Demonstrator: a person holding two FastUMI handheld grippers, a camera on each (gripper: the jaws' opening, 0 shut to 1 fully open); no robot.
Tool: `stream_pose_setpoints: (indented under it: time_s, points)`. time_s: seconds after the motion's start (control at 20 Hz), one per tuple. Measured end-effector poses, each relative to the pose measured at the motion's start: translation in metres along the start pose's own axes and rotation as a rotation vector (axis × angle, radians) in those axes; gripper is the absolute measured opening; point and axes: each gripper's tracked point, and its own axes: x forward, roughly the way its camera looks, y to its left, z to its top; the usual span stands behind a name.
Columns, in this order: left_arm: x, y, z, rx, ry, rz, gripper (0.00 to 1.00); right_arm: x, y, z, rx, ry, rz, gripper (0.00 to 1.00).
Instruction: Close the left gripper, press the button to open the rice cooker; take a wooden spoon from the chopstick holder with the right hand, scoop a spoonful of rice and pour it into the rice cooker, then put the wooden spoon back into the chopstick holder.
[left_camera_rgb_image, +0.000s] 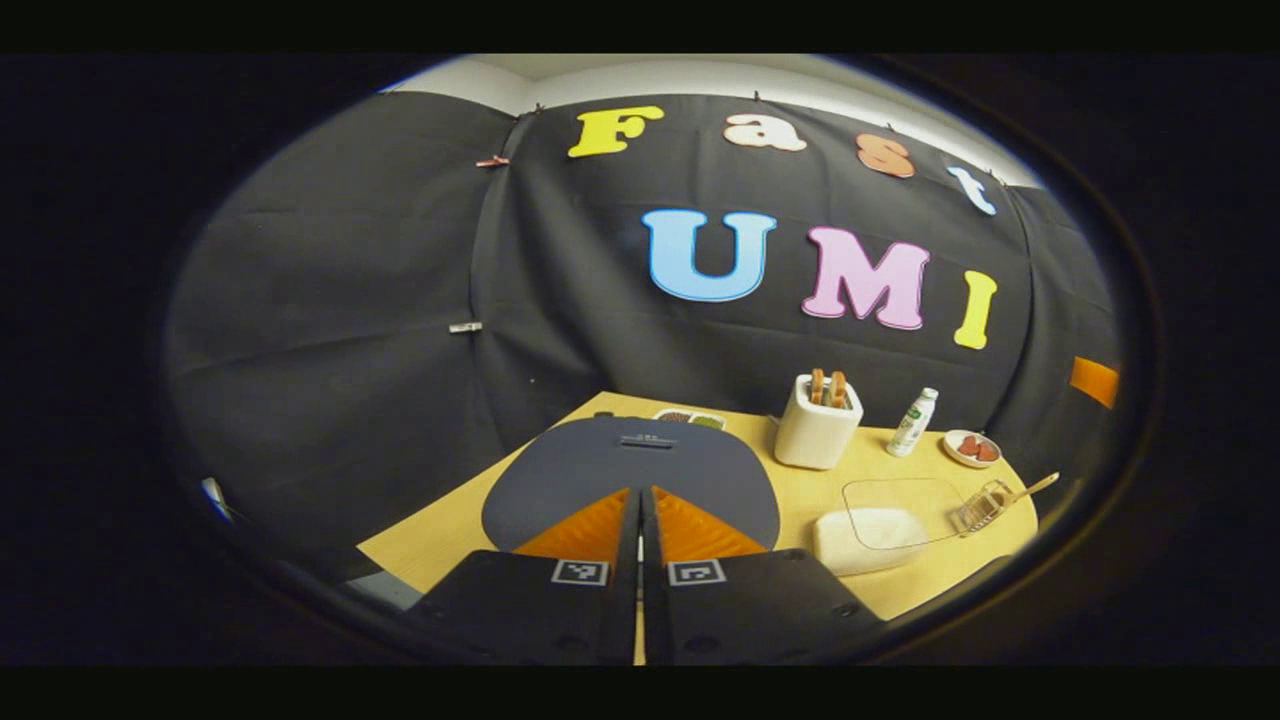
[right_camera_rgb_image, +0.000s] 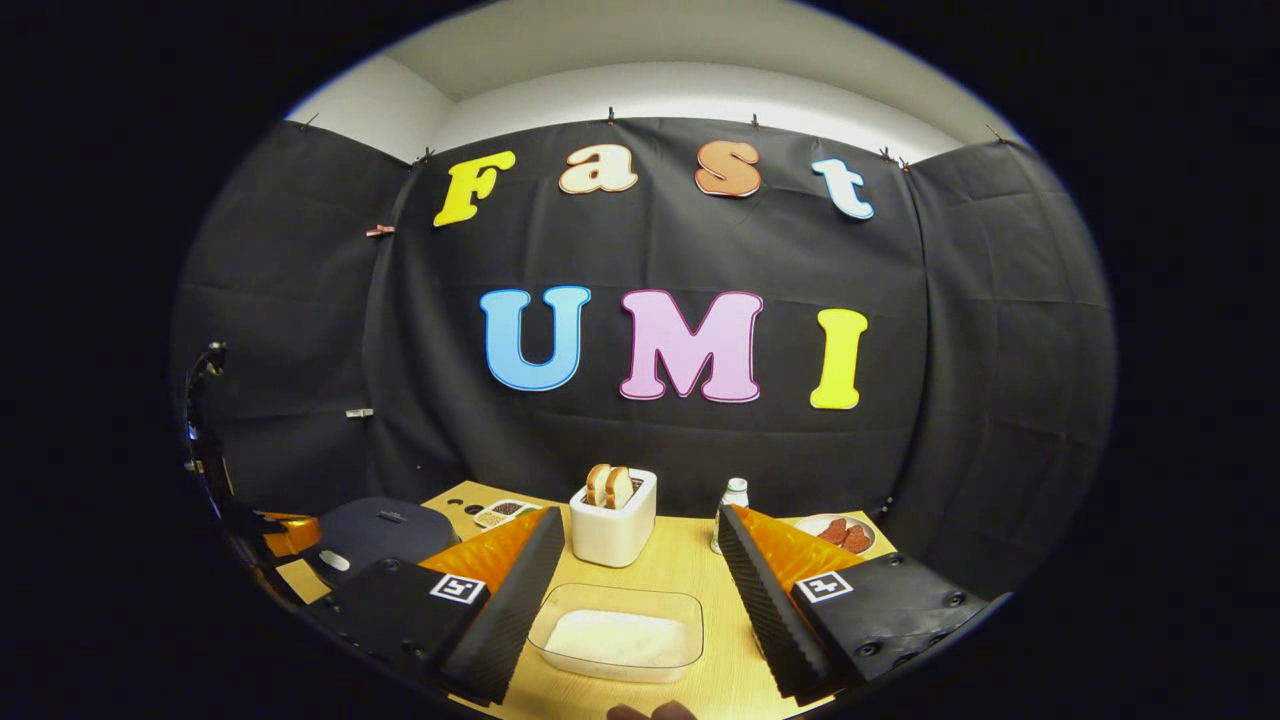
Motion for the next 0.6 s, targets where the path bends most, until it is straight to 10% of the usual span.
stream_pose_setpoints:
  time_s: [0.6]
  points:
    - [0.014, 0.003, -0.044, -0.004, 0.105, -0.018, 0.1, 0.0, -0.002, -0.004, -0.007, 0.01, -0.023, 0.96]
